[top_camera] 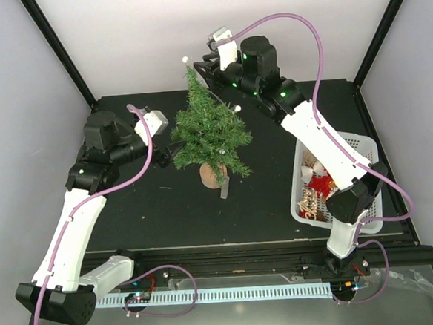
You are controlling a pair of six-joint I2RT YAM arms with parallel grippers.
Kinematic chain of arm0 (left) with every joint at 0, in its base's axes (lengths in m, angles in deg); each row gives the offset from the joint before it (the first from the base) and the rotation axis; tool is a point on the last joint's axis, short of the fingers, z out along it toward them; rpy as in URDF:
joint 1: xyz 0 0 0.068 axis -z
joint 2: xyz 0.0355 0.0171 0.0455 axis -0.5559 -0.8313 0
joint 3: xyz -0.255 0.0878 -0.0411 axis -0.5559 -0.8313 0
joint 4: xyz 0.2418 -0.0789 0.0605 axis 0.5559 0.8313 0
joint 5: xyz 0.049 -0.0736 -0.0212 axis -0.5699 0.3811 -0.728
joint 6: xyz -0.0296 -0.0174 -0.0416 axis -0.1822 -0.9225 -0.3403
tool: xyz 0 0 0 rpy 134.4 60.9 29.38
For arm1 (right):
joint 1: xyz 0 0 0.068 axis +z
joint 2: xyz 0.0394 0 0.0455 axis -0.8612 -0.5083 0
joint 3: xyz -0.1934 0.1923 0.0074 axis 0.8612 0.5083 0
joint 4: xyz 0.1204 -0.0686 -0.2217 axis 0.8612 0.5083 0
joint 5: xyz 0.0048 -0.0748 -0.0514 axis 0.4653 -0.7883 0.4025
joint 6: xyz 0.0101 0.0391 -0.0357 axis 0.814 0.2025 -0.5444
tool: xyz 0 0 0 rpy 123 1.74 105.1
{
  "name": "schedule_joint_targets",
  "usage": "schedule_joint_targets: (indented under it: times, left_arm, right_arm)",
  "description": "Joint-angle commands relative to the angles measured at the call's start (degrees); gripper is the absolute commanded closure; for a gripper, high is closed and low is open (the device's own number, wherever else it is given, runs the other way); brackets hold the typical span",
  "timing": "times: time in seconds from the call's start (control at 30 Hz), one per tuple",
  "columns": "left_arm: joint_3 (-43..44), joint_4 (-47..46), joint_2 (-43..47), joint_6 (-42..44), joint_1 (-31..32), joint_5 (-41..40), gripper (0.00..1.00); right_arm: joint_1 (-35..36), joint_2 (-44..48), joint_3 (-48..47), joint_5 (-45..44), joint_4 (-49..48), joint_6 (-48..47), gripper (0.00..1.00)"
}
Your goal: Decorate the small christmas tree
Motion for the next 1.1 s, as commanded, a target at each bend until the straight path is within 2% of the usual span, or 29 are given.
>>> schedule_joint_targets:
  times: [0.0, 0.3, 0.43, 0.6, 0.87, 1.07]
  left_arm:
    - [0.17, -2.14, 0.25, -0.9, -0.45, 1.7, 0.01]
    - [-0.63, -2.71, 0.57, -1.19, -0.45, 1.26, 0.01]
    - [-1.3, -2.96, 0.88, -1.19, -0.45, 0.83, 0.01]
    - [-1.41, -2.93, 1.26, -1.01, -0.45, 0.48, 0.01]
    - [0.91, -0.06, 1.72, -0.38, -0.54, -0.66, 0.01]
    - [7.2, 7.12, 0.08, 0.36, -0.54, -3.29, 0.01]
  right_arm:
    - [0.1, -0.26, -1.64, 0.44, 0.9, -0.93, 0.64]
    - [0.1, -0.92, -2.98, 2.06, 0.42, -0.46, 0.63]
    - [0.07, 0.82, -0.03, 1.15, -1.6, -0.06, 0.63]
    - [0.04, 5.58, 6.79, -6.01, -5.79, 0.77, 0.63]
    - [0.1, 13.18, 17.81, -21.2, -3.94, 3.92, 0.64]
    - [0.09, 22.53, 28.23, -23.52, -2.95, 5.18, 0.67]
